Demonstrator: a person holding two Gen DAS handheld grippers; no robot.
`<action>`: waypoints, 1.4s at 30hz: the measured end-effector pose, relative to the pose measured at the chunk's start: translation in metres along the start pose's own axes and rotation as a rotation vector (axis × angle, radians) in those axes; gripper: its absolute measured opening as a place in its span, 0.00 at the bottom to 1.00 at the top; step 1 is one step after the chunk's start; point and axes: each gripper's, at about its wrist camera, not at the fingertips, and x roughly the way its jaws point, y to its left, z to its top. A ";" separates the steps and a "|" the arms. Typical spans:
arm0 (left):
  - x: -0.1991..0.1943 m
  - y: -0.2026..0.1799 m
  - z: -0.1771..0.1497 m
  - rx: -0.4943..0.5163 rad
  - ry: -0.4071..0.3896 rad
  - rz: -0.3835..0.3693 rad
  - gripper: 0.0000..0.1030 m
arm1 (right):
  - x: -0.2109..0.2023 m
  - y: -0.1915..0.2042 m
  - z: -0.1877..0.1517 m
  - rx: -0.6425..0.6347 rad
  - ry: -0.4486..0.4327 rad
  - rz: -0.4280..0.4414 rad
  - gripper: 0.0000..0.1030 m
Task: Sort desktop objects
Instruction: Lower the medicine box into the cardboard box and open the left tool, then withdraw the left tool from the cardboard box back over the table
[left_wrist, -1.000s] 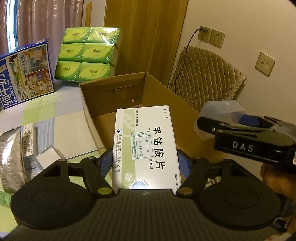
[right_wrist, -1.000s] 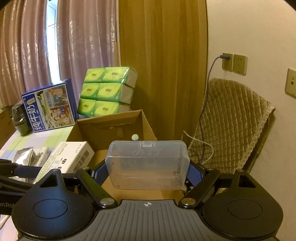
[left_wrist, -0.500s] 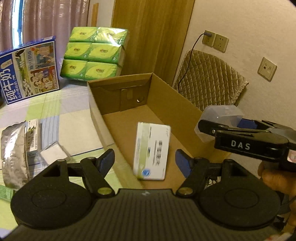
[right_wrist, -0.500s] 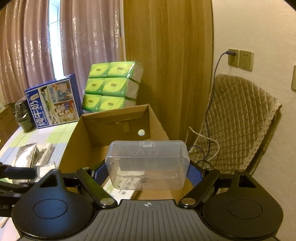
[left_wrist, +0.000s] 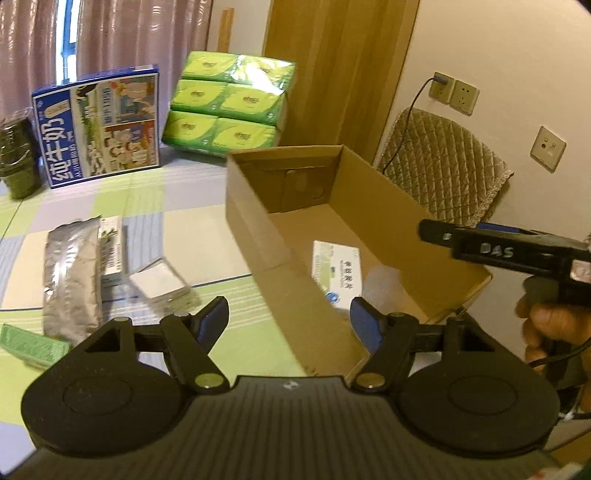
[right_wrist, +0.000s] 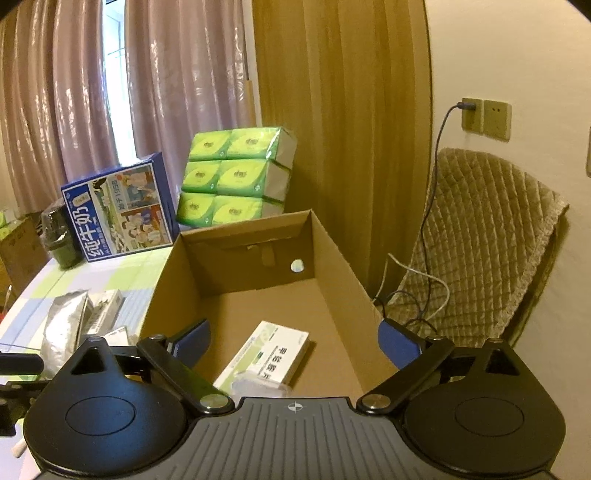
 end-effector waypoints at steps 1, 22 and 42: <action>-0.002 0.003 -0.002 -0.002 0.001 0.005 0.67 | -0.004 0.002 -0.002 0.005 0.000 0.002 0.92; -0.101 0.101 -0.050 -0.075 -0.036 0.183 0.77 | -0.083 0.118 -0.030 -0.051 -0.064 0.159 0.94; -0.131 0.175 -0.090 -0.039 0.001 0.265 0.79 | -0.053 0.192 -0.104 -0.065 0.117 0.217 0.94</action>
